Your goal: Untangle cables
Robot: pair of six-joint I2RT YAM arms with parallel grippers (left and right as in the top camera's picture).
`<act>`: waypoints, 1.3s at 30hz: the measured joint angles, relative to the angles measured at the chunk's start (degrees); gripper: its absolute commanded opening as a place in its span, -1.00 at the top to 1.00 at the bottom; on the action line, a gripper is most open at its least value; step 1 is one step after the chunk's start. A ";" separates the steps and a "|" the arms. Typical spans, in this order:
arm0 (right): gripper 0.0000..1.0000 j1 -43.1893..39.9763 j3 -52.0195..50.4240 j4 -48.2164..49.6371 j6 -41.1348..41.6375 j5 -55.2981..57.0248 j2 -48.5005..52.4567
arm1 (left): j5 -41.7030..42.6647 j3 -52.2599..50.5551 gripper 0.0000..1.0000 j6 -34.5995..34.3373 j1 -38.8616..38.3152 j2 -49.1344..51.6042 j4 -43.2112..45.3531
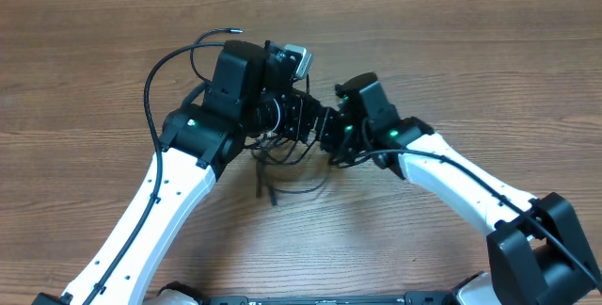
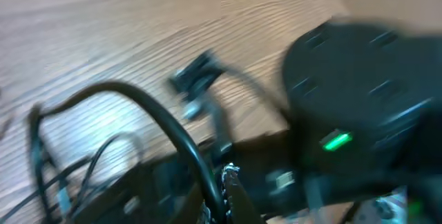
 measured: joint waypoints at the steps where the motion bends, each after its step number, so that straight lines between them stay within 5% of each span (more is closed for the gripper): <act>1: -1.00 0.57 0.00 -0.07 0.33 1.01 0.00 | 1.01 0.85 0.92 0.00 0.00 0.00 -0.15; 16: -1.00 -3.26 0.00 -8.37 1.53 11.96 3.23 | 11.89 13.38 0.92 0.00 13.27 0.00 -2.89; 25: -1.00 -18.36 0.00 -14.19 -1.46 15.37 3.34 | 17.68 13.46 0.92 0.22 23.74 0.00 -6.58; 32: -0.99 -30.71 0.00 -14.56 -2.58 10.12 3.34 | 18.21 13.53 0.92 1.92 25.03 0.00 -7.72; 39: -1.00 -34.40 -0.02 -10.73 -3.89 2.73 3.34 | 17.94 13.57 0.92 2.78 25.09 0.00 -8.87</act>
